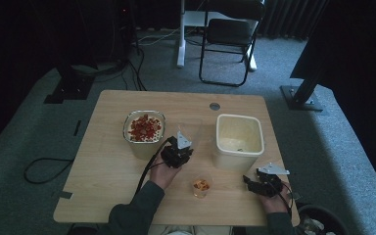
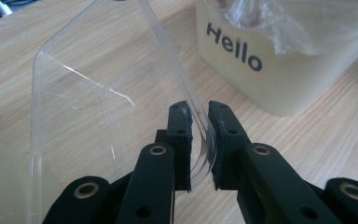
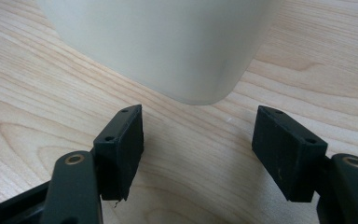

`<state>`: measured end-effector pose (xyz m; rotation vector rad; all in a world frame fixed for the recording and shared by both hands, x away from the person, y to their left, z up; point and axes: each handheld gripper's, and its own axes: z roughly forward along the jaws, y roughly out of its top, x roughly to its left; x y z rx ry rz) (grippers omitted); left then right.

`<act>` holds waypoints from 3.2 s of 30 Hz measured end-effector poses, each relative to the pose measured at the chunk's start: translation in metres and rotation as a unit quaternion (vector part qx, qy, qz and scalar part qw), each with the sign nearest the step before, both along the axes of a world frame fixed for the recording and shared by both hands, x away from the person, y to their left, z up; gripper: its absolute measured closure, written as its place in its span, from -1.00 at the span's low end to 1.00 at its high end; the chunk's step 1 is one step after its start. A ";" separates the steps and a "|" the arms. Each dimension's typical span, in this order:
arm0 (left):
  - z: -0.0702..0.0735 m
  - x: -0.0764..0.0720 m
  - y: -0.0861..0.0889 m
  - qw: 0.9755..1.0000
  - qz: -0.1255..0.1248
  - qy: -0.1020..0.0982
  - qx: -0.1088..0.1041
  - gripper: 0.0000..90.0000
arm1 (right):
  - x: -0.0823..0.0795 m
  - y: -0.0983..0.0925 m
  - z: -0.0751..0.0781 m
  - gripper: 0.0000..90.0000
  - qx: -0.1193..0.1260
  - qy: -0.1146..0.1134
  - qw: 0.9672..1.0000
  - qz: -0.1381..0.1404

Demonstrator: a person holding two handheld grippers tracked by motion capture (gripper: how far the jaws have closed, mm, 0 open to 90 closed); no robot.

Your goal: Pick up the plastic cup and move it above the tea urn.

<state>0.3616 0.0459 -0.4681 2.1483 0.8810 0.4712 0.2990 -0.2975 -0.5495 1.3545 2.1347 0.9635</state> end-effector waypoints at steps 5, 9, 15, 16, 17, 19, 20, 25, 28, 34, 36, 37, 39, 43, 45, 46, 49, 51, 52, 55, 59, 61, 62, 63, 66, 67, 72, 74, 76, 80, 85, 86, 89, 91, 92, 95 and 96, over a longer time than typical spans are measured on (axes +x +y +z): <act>0.014 -0.001 0.005 1.000 -0.005 0.004 -0.029 0.80 | 0.000 0.000 0.000 -0.26 0.000 0.000 1.000 0.000; 0.029 -0.004 0.006 0.999 -0.013 0.000 -0.042 0.80 | 0.000 0.000 0.000 -0.26 0.000 0.001 1.000 0.000; 0.047 -0.007 0.006 0.998 -0.029 -0.002 -0.055 0.80 | 0.000 0.000 0.000 -0.26 0.001 0.000 1.000 0.000; 0.054 -0.009 0.004 0.998 -0.033 -0.008 -0.054 0.80 | 0.000 0.000 0.000 -0.26 0.001 0.000 1.000 0.000; 0.054 -0.009 0.004 0.998 -0.033 -0.008 -0.054 0.80 | 0.000 0.000 0.000 -0.26 0.001 0.000 1.000 0.000; 0.062 -0.010 0.002 0.998 -0.040 -0.014 -0.053 0.80 | 0.000 0.000 0.000 -0.26 0.001 0.000 1.000 0.000; 0.066 -0.010 0.001 0.998 -0.044 -0.015 -0.052 0.80 | 0.000 0.000 0.000 -0.26 0.001 0.000 1.000 0.000; 0.091 -0.015 -0.009 0.996 -0.068 -0.036 -0.047 0.80 | 0.000 0.000 0.000 -0.26 0.001 0.000 1.000 0.000; 0.106 -0.018 -0.018 0.994 -0.083 -0.048 -0.045 0.80 | 0.000 0.000 0.000 -0.26 0.001 0.000 1.000 0.000; 0.126 -0.021 -0.045 0.989 -0.123 -0.065 -0.040 0.80 | 0.000 0.000 0.000 -0.26 0.000 0.000 1.000 0.000; 0.129 -0.021 -0.057 0.988 -0.135 -0.072 -0.032 0.80 | 0.000 0.000 0.000 -0.26 0.000 0.001 1.000 0.000; 0.130 -0.021 -0.063 0.987 -0.143 -0.073 -0.030 0.79 | 0.000 0.000 0.000 -0.26 0.001 0.001 1.000 -0.001; 0.129 -0.018 -0.077 0.984 -0.160 -0.077 -0.021 0.68 | 0.000 0.000 0.000 -0.26 0.001 0.001 1.000 0.000; 0.128 -0.020 -0.080 0.983 -0.161 -0.085 -0.021 0.33 | 0.000 0.000 0.000 -0.26 0.000 0.001 1.000 -0.001; 0.128 -0.022 -0.080 0.983 -0.159 -0.094 -0.023 0.30 | -0.001 0.000 0.000 -0.26 0.001 0.001 1.000 -0.001; 0.131 -0.023 -0.078 0.983 -0.154 -0.098 -0.030 0.24 | -0.001 0.000 0.000 -0.26 0.001 0.001 1.000 -0.001; 0.133 -0.023 -0.075 0.983 -0.150 -0.098 -0.038 0.23 | -0.001 0.000 0.000 -0.26 0.001 0.001 1.000 -0.001; 0.134 -0.022 -0.071 0.984 -0.144 -0.100 -0.042 0.23 | -0.001 0.000 0.000 -0.26 0.001 0.001 1.000 -0.001; 0.134 -0.022 -0.068 0.984 -0.142 -0.098 -0.046 0.22 | -0.001 0.000 0.000 -0.26 0.000 0.000 1.000 -0.001; 0.132 -0.020 -0.060 0.985 -0.138 -0.092 -0.045 0.22 | -0.001 0.000 0.000 -0.26 0.000 0.001 1.000 -0.001; 0.122 -0.012 -0.048 0.988 -0.129 -0.069 -0.053 0.22 | 0.000 0.000 0.000 -0.26 0.000 0.000 1.000 -0.001; 0.117 -0.010 -0.043 0.989 -0.125 -0.062 -0.048 0.22 | 0.000 0.000 0.000 -0.26 0.000 0.000 1.000 -0.001; 0.114 -0.009 -0.040 0.989 -0.123 -0.060 -0.046 0.22 | 0.000 0.000 0.000 -0.26 0.000 0.000 1.000 -0.001; 0.112 -0.009 -0.038 0.990 -0.120 -0.060 -0.045 0.22 | 0.000 0.000 0.000 -0.26 0.000 0.000 1.000 -0.001; 0.107 -0.010 -0.027 0.991 -0.114 -0.052 -0.053 0.22 | -0.001 0.000 0.000 -0.26 0.000 0.001 1.000 -0.002; 0.106 -0.010 -0.024 0.991 -0.112 -0.051 -0.053 0.22 | -0.001 0.000 0.000 -0.25 0.000 0.001 1.000 -0.002; 0.097 -0.012 -0.006 0.992 -0.102 -0.043 -0.053 0.19 | -0.002 0.001 0.000 -0.23 0.000 0.000 1.000 0.000; 0.094 -0.014 0.002 0.993 -0.097 -0.042 -0.049 0.18 | -0.003 0.001 0.000 -0.23 0.000 0.000 1.000 0.001; 0.090 -0.015 0.008 0.994 -0.092 -0.041 -0.048 0.17 | -0.004 0.002 0.000 -0.21 0.001 0.000 1.000 0.001; 0.084 -0.019 0.020 0.994 -0.085 -0.038 -0.052 0.17 | -0.005 0.004 0.001 -0.06 0.000 0.001 1.000 0.006; 0.073 -0.025 0.034 0.995 -0.076 -0.028 -0.060 0.16 | -0.007 0.007 0.003 0.01 -0.001 0.005 1.000 0.006; 0.070 -0.026 0.037 0.995 -0.076 -0.026 -0.062 0.15 | -0.007 0.007 0.003 0.01 -0.002 0.006 1.000 0.006; 0.062 -0.029 0.043 0.995 -0.075 -0.021 -0.063 0.13 | -0.009 0.010 0.004 0.05 0.000 0.010 1.000 0.009; 0.061 -0.030 0.045 0.995 -0.075 -0.020 -0.062 0.12 | -0.010 0.011 0.004 0.06 0.001 0.012 1.000 0.010; 0.061 -0.030 0.045 0.995 -0.075 -0.020 -0.062 0.12 | -0.010 0.012 0.005 0.06 0.002 0.014 1.000 0.013; 0.048 -0.033 0.054 0.996 -0.068 -0.018 -0.062 0.10 | -0.014 0.017 0.006 0.09 0.005 0.021 0.999 0.026; 0.045 -0.034 0.056 0.996 -0.066 -0.019 -0.061 0.10 | -0.014 0.020 0.006 0.09 0.005 0.022 0.999 0.030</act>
